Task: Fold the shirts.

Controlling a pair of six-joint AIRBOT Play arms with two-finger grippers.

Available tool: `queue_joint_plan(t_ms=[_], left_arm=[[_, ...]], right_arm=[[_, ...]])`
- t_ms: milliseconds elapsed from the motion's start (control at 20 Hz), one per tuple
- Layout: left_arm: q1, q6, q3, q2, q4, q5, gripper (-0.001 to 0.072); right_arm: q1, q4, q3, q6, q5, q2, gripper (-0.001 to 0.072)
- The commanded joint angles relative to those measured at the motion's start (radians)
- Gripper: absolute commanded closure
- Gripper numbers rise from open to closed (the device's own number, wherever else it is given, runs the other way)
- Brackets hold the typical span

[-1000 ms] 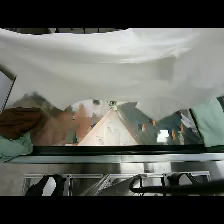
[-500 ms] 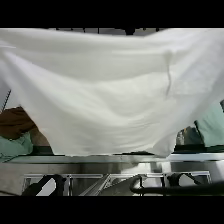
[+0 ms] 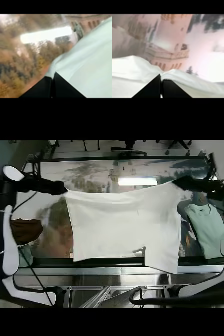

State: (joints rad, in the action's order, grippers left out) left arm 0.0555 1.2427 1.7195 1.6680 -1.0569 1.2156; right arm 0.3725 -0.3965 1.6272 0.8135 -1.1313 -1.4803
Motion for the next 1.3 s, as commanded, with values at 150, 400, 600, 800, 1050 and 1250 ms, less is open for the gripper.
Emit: queue_joint_plan(t_ms=[150,400,600,800,1050,1250], left_arm=[[0.010,0.020,0.121,0.297,-0.023,0.019,0.0694],[0.010,0.082,0.201,0.373,-0.092,0.145,0.0695],[0.004,0.094,0.200,0.374,-0.122,0.126,0.0695],[-0.032,0.090,0.200,0.374,-0.122,0.045,0.0694],[-0.071,0.074,0.200,0.375,-0.130,-0.047,0.0692],[-0.071,0.075,0.198,0.377,-0.129,-0.039,0.0688]], right_arm=[[-0.010,-0.092,0.063,-0.021,0.103,-0.217,0.0695],[0.019,-0.284,0.095,0.032,0.095,-0.213,0.0694],[0.033,-0.309,0.100,0.032,0.092,-0.217,0.0694],[0.029,-0.344,0.100,0.032,0.091,-0.217,0.0694],[0.031,-0.358,0.100,0.032,0.087,-0.218,0.0693],[0.029,-0.386,0.100,0.032,0.087,-0.218,0.0692]])
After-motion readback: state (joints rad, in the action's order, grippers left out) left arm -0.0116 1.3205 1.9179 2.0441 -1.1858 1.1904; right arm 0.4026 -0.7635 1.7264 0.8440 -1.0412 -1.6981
